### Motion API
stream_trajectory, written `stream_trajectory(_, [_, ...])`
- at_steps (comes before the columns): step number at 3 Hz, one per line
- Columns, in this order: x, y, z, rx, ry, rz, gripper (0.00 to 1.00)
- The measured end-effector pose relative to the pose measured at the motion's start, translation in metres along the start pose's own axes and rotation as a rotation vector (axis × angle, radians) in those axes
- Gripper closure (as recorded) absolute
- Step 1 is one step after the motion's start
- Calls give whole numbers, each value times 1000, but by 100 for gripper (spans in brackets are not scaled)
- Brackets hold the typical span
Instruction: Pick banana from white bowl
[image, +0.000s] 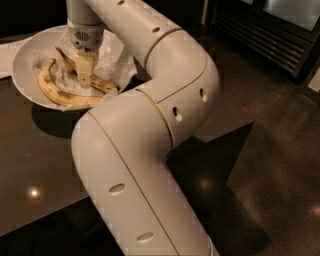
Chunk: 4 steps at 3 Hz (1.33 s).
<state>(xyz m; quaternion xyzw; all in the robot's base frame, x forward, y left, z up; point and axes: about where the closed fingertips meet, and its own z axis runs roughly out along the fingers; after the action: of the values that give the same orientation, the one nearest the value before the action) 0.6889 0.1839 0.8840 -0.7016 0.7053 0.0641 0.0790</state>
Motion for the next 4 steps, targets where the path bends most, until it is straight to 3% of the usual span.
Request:
stream_trajectory(1, [0, -2, 5, -3, 14, 3, 45])
stream_trajectory(4, [4, -6, 14, -9, 50, 10, 43])
